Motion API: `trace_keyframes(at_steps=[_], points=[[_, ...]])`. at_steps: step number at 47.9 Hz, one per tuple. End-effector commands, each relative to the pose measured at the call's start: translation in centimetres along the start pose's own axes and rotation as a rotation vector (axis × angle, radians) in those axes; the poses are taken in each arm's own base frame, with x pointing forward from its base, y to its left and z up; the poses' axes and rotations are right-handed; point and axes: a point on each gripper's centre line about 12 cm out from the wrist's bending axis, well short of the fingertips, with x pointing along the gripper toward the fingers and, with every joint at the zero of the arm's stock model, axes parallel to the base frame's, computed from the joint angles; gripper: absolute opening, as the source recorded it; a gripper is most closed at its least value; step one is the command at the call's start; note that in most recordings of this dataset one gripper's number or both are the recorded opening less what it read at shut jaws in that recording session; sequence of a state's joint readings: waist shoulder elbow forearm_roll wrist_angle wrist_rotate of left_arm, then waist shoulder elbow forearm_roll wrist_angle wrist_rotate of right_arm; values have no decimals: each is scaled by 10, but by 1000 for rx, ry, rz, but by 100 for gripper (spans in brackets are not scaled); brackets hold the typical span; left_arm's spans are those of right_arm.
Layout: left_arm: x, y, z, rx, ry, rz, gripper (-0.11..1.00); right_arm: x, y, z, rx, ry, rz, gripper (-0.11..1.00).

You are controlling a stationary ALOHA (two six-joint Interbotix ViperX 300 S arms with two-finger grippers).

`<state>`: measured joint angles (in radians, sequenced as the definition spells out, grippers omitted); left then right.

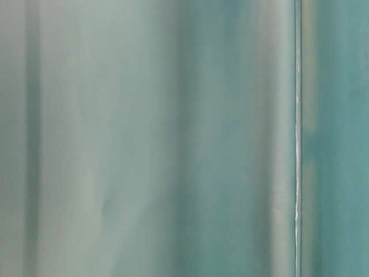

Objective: Insert the wire through the hole in the metal fitting marked with a red label. (retake)
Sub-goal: 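Move the right gripper toward the grey wire tip at the clip stand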

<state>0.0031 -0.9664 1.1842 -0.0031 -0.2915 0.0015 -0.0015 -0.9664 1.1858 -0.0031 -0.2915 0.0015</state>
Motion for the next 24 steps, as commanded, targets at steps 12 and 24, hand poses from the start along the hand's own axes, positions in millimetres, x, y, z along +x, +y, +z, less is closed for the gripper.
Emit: trace_keyframes(at_steps=[12, 24], points=[[-11, -2, -19, -29, -7, -6, -7, -5, -3, -19, 26, 14, -19, 1], [-10, -1, -27, -28, 12, -2, 25, -5, -4, -27, 81, 42, -25, 14]])
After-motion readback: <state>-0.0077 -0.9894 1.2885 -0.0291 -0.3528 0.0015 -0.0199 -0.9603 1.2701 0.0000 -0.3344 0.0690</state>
